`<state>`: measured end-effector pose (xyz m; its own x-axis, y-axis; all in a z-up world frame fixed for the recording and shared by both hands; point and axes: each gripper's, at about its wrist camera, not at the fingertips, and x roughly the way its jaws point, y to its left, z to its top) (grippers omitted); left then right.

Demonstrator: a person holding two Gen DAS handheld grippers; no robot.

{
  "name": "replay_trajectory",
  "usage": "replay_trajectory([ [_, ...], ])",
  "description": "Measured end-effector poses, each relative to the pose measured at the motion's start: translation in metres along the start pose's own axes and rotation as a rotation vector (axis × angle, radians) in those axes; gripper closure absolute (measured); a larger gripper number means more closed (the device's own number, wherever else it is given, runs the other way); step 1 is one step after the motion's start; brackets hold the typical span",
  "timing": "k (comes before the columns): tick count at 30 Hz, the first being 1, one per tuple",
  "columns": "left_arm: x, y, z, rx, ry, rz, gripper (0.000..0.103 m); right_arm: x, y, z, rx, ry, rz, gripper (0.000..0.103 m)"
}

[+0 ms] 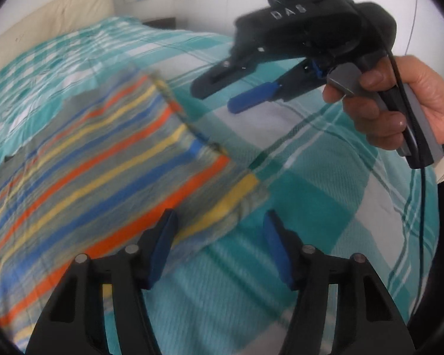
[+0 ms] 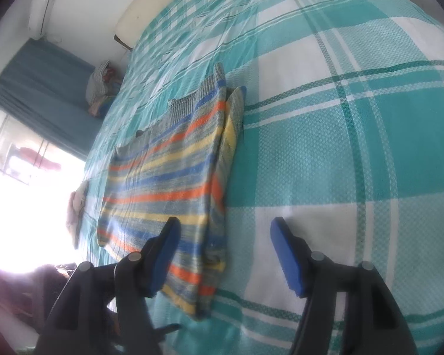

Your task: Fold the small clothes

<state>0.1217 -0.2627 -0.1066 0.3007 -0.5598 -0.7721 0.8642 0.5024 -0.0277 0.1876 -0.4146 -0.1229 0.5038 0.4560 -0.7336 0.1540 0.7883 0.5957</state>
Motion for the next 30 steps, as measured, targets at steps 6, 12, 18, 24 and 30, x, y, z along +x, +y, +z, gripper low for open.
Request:
replay_trajectory([
  [6,0.008,0.003,0.010,-0.052,-0.046,-0.010,0.093,0.023,-0.008,0.036,0.018,-0.007,0.019,0.040],
  [12,-0.028,0.027,0.001,-0.180,-0.140,-0.071,0.094,0.065,0.005,0.076,0.071,-0.080,-0.010,0.094],
  [18,-0.115,0.103,-0.040,-0.443,-0.249,-0.080,0.094,0.057,0.094,0.090,-0.100,-0.126,-0.011,0.095],
  [24,-0.169,0.185,-0.115,-0.695,-0.255,0.043,0.095,0.110,0.214,0.090,-0.292,-0.070,0.034,0.095],
  [30,-0.169,0.238,-0.168,-0.870,-0.222,0.152,0.095,0.201,0.286,0.066,-0.403,-0.013,-0.013,0.094],
])
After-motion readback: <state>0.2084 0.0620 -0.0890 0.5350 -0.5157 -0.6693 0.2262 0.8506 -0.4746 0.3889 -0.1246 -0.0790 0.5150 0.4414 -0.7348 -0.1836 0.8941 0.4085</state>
